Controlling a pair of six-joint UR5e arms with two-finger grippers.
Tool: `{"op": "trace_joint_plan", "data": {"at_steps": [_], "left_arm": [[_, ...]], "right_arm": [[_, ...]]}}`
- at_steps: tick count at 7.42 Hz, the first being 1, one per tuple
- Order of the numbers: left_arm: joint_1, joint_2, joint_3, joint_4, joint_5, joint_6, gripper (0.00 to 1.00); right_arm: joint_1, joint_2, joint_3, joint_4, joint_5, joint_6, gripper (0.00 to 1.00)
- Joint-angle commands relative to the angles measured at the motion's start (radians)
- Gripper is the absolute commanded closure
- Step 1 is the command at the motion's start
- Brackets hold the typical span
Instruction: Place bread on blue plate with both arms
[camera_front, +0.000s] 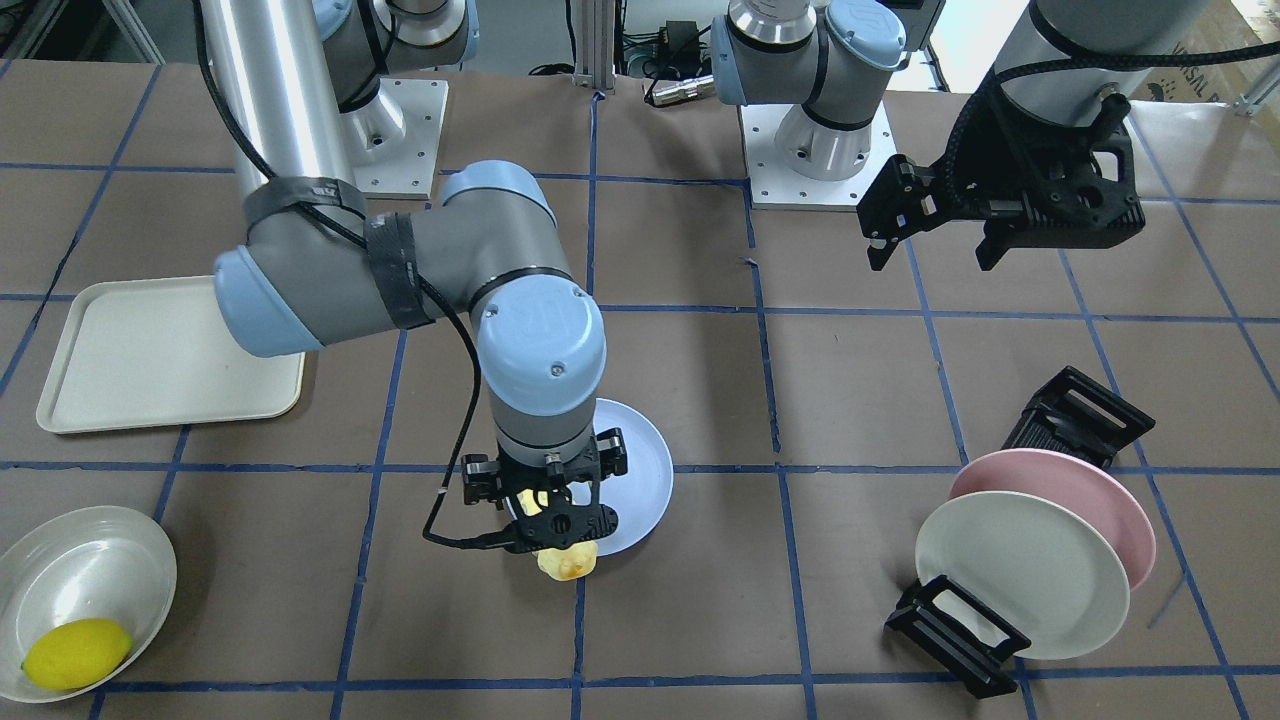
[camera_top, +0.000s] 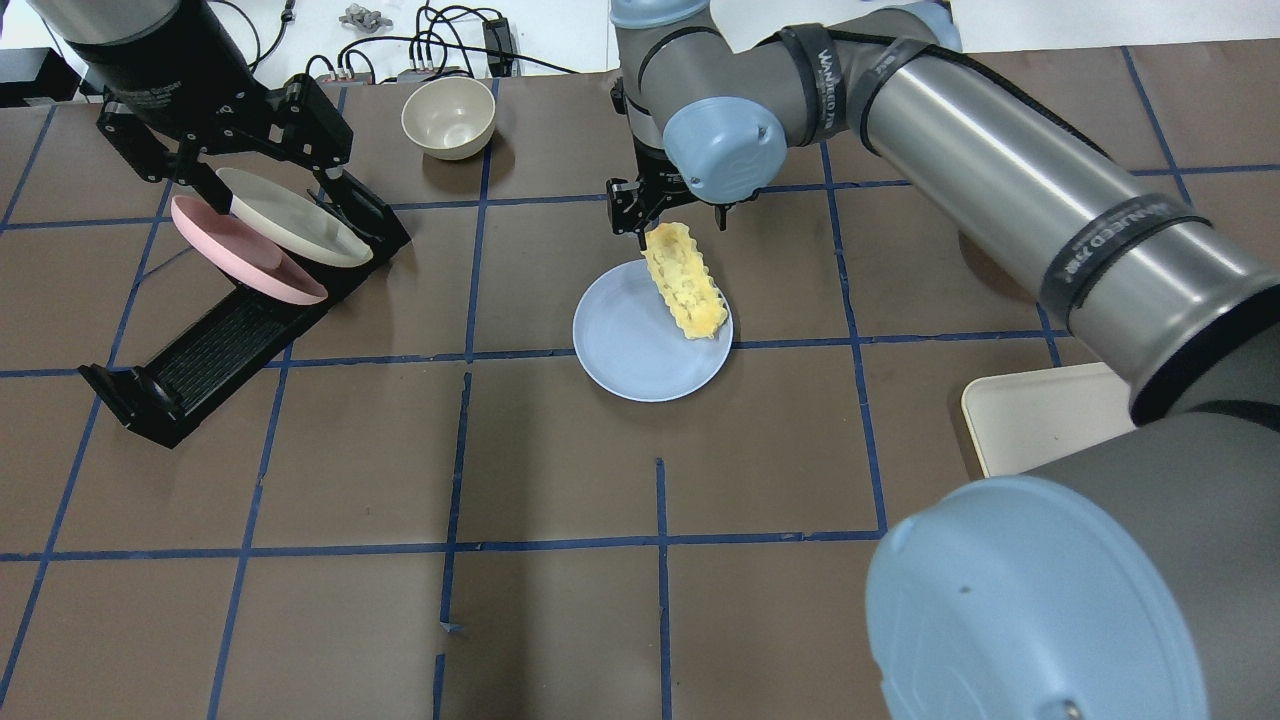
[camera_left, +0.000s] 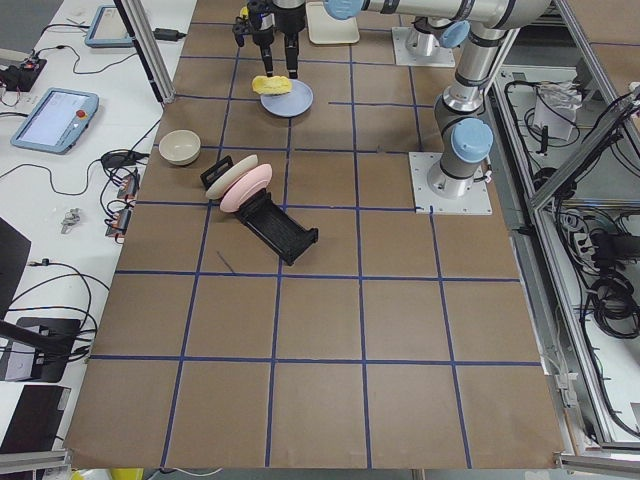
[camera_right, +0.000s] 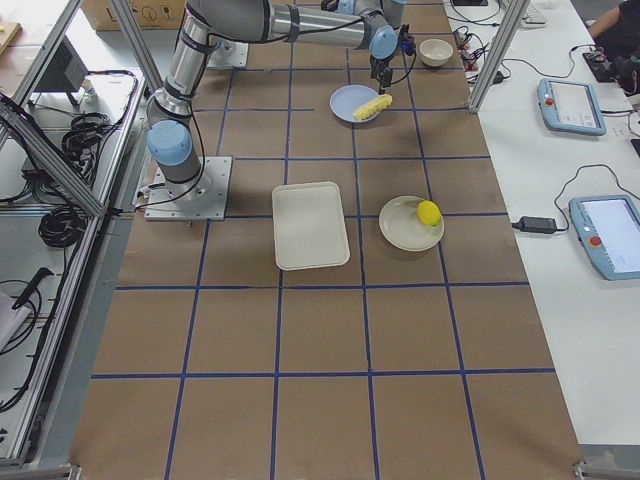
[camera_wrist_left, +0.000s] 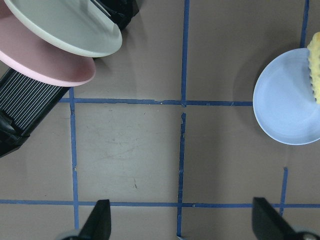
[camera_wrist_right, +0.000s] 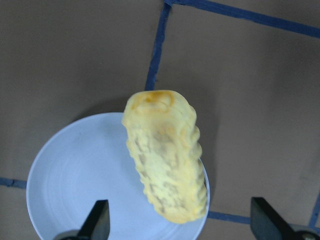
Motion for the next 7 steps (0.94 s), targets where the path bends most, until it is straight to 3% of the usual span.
{"op": "trace_joint_plan", "data": {"at_steps": [1,2,5,7], "left_arm": [[0.0,0.0,-0.003,0.002,0.001,0.0,0.0],[0.0,0.0,-0.006,0.003,0.001,0.0,0.0],[0.0,-0.005,0.005,0.005,0.004,0.0,0.0],[0.005,0.006,0.014,-0.068,0.006,-0.011,0.0]], "right_arm": [[-0.111,-0.127,0.011,0.126,0.004,-0.166,0.0],[-0.153,-0.204,0.028,0.23,0.004,-0.169,0.0],[-0.189,-0.4,0.255,0.213,-0.01,-0.176,0.0],[-0.26,-0.57,0.423,0.233,-0.011,-0.194,0.0]]}}
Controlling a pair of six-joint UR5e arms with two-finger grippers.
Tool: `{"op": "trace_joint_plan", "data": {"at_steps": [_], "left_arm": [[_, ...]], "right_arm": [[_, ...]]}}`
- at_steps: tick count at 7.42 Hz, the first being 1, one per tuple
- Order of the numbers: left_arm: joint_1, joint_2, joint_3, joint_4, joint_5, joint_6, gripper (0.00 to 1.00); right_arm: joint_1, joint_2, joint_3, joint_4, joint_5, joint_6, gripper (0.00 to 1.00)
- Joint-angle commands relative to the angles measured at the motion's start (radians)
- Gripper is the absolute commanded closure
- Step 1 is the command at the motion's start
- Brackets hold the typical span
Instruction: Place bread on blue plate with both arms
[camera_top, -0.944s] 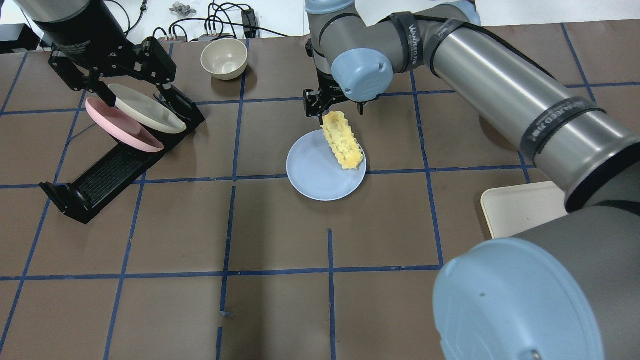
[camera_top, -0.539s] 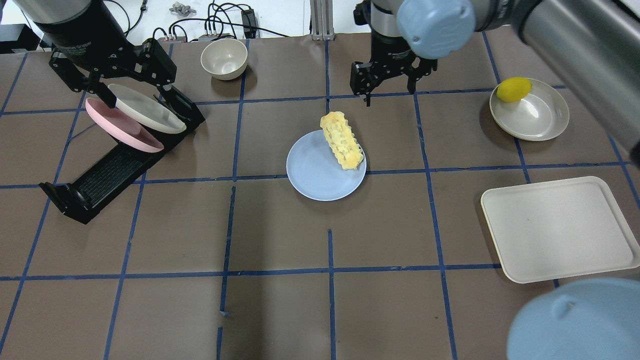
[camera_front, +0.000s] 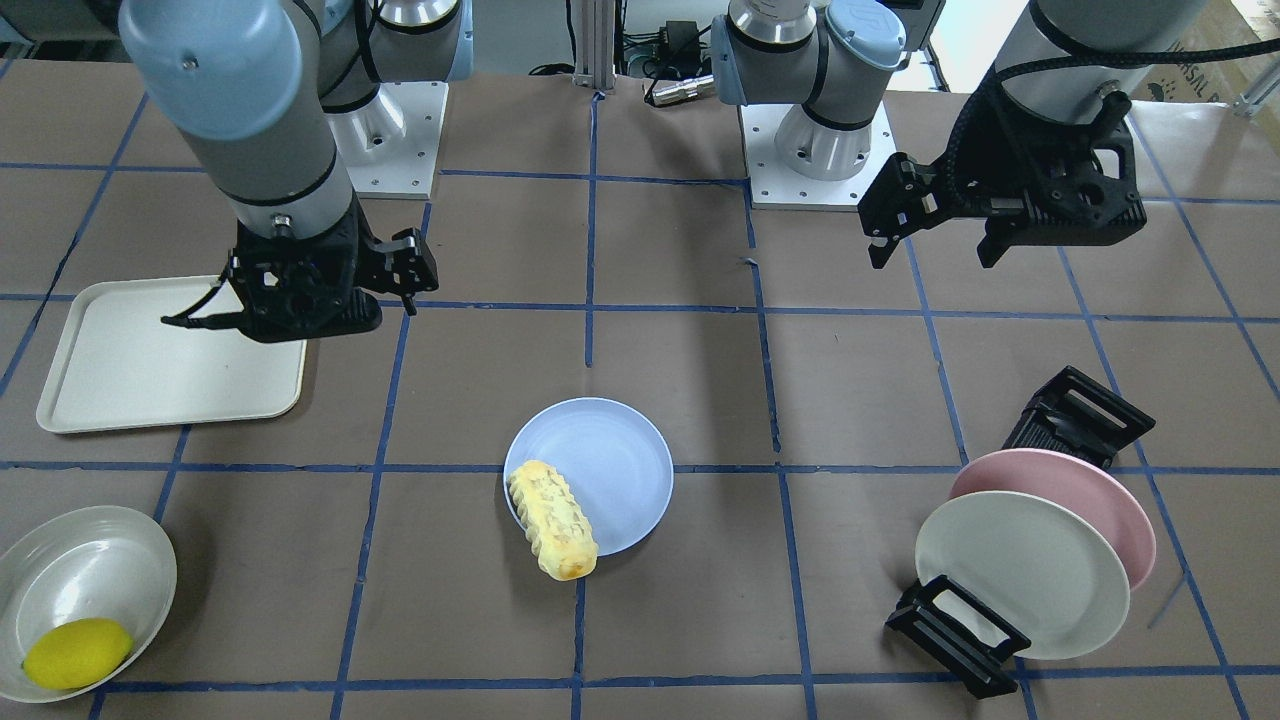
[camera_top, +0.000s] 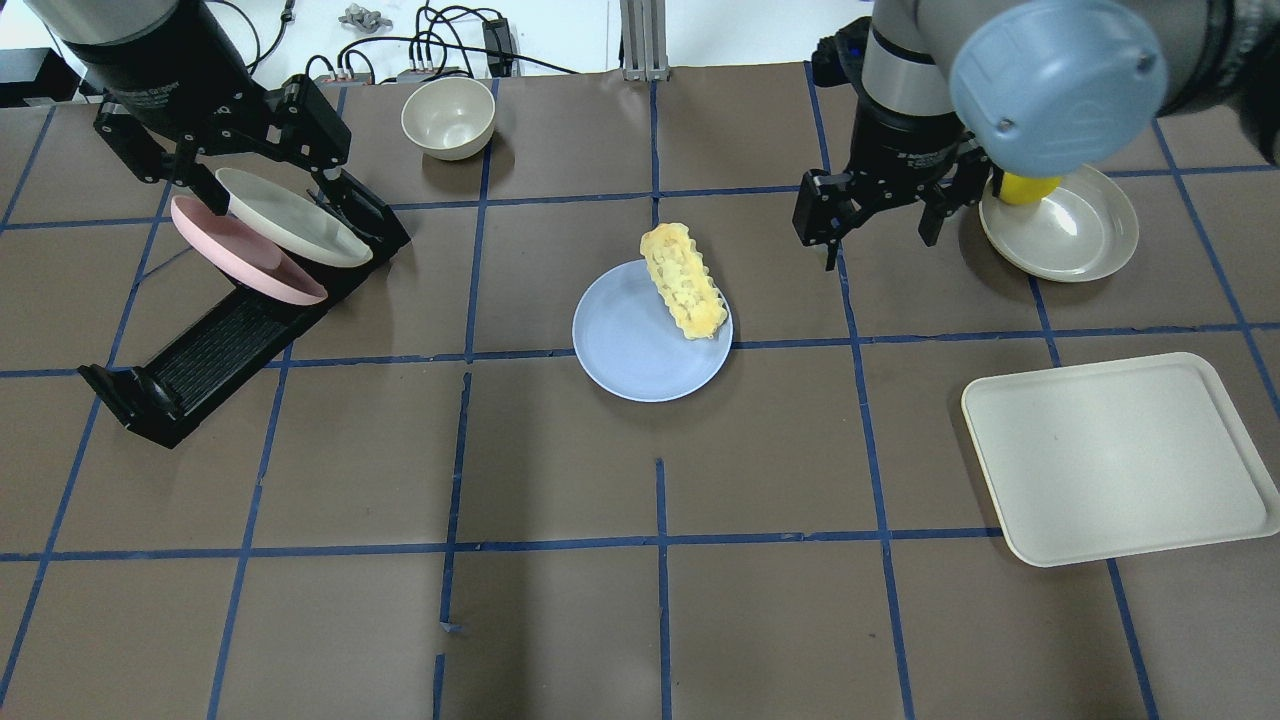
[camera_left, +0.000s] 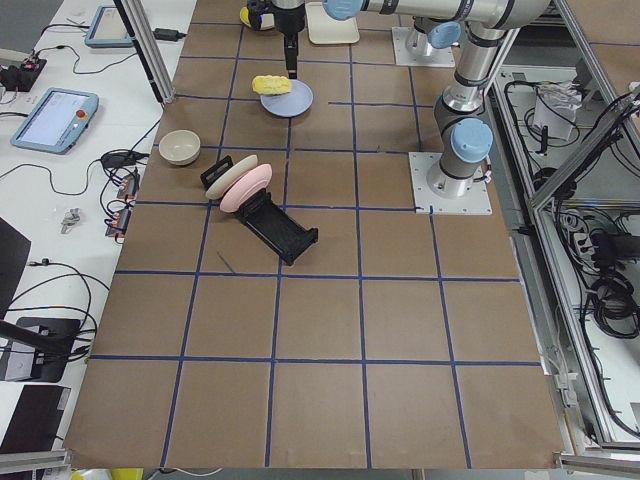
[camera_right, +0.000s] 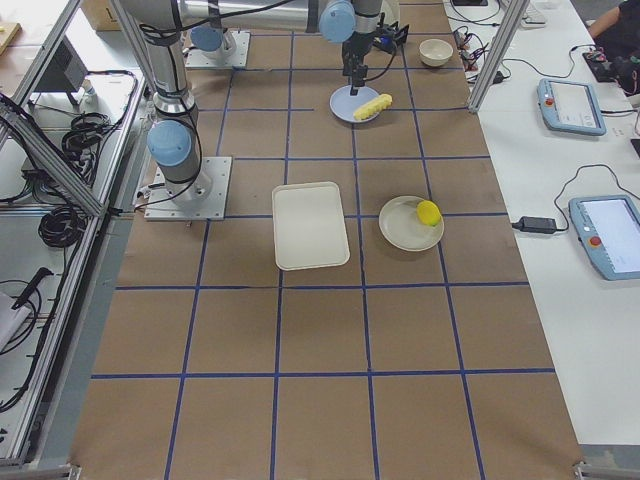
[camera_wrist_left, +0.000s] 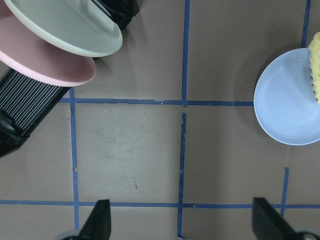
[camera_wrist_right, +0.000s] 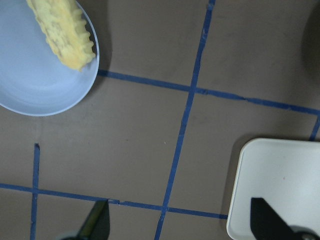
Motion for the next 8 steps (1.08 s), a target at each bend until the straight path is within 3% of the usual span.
{"op": "trace_joint_plan", "data": {"at_steps": [1,2,6,8], "left_arm": [[0.006,0.003,0.009,-0.051,0.001,-0.004,0.0],[0.005,0.005,0.004,-0.055,0.001,-0.004,0.0],[0.005,0.007,-0.001,-0.053,0.001,-0.02,0.0],[0.005,0.01,-0.005,-0.051,0.001,-0.02,0.0]], "right_arm": [[-0.043,-0.223,0.224,-0.014,-0.001,-0.005,0.0],[-0.045,-0.297,0.283,-0.025,0.006,-0.005,0.0],[-0.034,-0.209,0.088,0.007,0.025,0.011,0.0],[-0.034,-0.21,0.089,0.007,0.042,0.011,0.0]]}}
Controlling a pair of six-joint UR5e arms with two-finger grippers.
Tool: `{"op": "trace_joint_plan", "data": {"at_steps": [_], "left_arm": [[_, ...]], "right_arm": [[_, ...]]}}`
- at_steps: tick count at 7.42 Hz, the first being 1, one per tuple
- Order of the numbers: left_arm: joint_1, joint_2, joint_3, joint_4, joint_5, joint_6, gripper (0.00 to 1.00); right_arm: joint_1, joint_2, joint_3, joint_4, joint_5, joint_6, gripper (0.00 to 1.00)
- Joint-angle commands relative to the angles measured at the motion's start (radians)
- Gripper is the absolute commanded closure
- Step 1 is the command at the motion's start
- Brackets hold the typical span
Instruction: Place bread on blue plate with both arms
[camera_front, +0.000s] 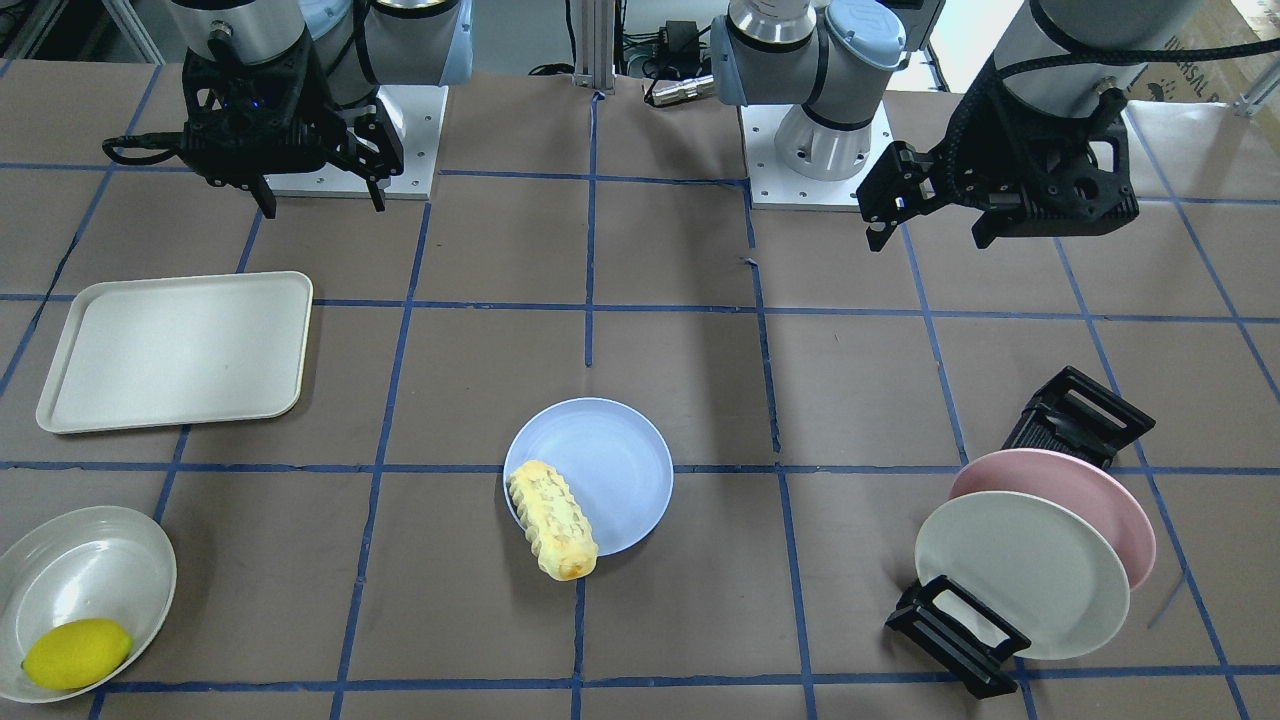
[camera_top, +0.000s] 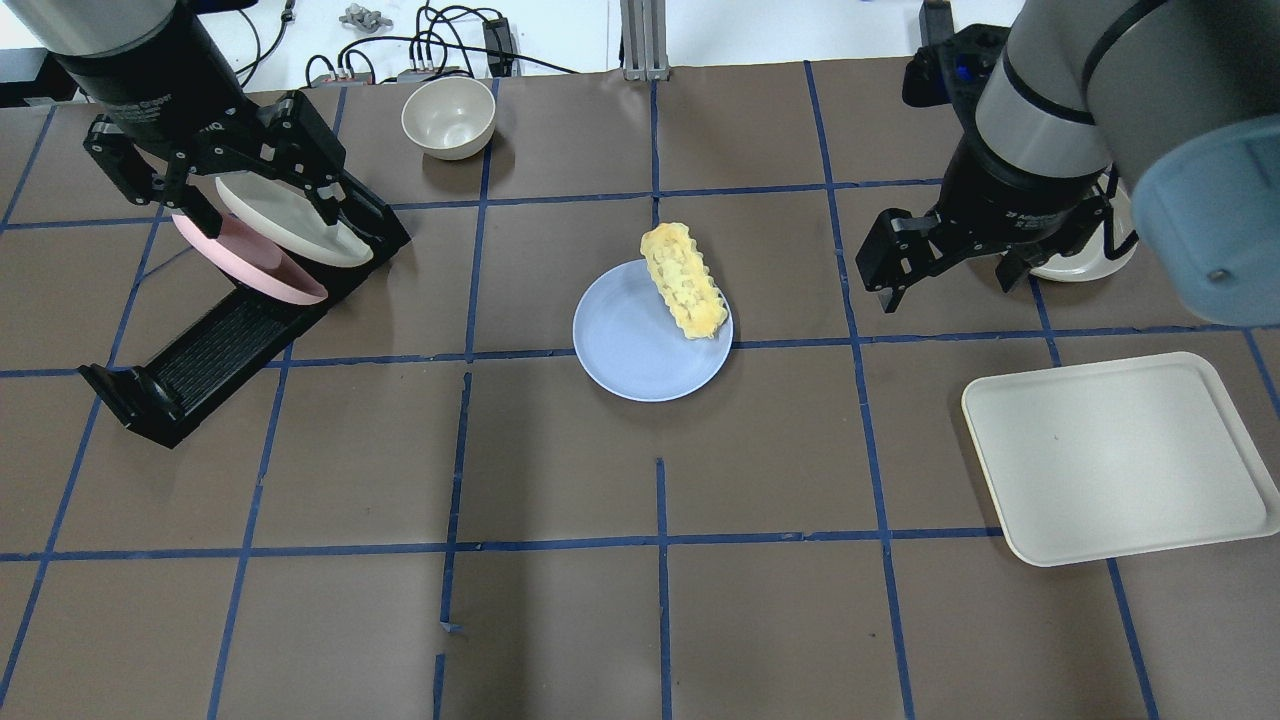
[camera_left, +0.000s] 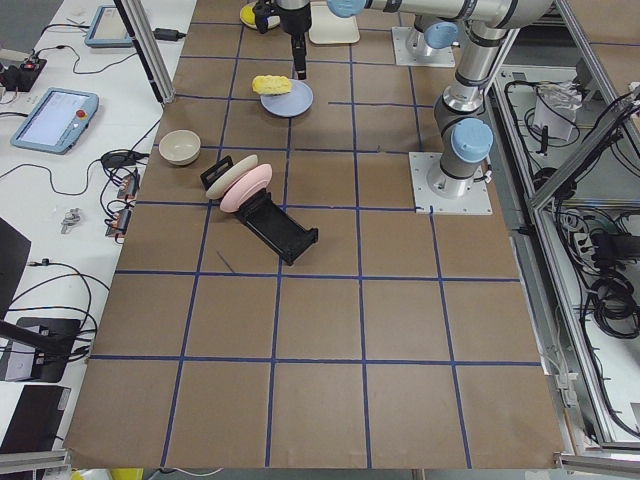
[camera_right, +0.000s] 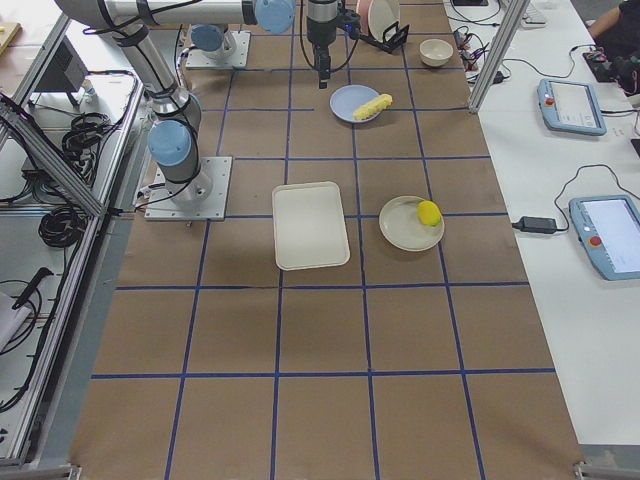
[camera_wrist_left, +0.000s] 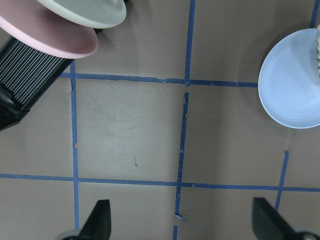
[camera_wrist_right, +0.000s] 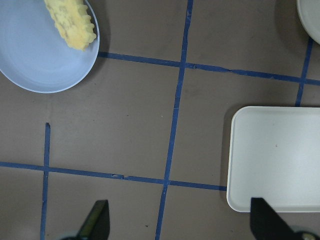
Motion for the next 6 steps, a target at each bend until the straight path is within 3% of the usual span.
{"op": "trace_joint_plan", "data": {"at_steps": [1,6], "left_arm": [[0.0,0.001,-0.002,0.001,0.0,0.0,0.0],[0.0,0.001,-0.002,0.002,-0.002,-0.011,0.0]], "right_arm": [[0.001,0.002,-0.008,0.002,0.02,0.002,0.0],[0.001,0.006,-0.002,0.006,0.02,-0.003,0.0]]}}
